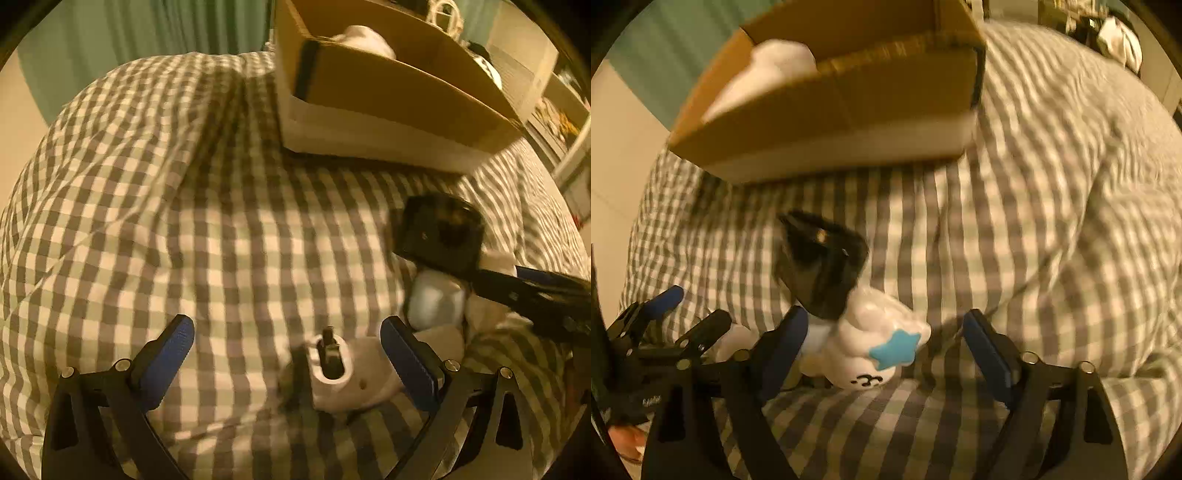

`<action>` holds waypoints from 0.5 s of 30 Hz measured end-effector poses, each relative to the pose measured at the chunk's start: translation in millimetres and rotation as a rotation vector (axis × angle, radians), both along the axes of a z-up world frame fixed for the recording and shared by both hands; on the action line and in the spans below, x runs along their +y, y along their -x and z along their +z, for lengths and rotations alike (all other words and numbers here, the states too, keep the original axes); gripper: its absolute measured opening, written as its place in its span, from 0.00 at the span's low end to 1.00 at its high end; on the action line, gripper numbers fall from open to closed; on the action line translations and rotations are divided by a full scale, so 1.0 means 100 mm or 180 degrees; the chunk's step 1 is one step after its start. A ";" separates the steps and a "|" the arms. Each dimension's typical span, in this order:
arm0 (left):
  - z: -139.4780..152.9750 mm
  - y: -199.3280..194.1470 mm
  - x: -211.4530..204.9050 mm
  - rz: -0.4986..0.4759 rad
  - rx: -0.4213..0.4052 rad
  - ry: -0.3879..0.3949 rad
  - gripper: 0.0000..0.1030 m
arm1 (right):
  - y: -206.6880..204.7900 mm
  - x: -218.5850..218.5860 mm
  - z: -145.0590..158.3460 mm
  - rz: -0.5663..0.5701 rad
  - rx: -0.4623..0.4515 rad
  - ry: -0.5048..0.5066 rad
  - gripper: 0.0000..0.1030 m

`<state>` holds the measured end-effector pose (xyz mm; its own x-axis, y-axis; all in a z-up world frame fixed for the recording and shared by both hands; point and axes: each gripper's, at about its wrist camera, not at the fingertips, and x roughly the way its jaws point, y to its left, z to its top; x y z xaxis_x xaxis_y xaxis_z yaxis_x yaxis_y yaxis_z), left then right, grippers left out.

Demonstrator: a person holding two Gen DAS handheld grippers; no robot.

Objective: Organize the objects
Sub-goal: 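Move both tools toward the white device and figurine beside the box, then grasp the white plug device with the left tool while the right tool grasps the figurine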

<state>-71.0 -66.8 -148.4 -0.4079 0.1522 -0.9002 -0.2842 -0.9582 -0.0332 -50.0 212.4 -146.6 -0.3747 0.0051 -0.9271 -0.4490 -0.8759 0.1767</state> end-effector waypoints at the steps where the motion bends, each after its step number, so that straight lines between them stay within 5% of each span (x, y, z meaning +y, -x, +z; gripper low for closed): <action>1: 0.00 -0.03 0.04 -0.0053 -0.0003 -0.0005 1.00 | 0.01 0.00 -0.02 0.0004 -0.0033 0.0017 0.69; 8: -0.01 -0.18 0.18 -0.0359 -0.0079 -0.0032 1.00 | 0.04 -0.04 -0.10 0.0116 -0.0187 0.0063 0.60; 15: -0.13 -0.17 0.29 -0.0663 -0.0430 -0.0121 1.00 | -0.05 -0.03 -0.01 0.0058 -0.0093 -0.0032 0.59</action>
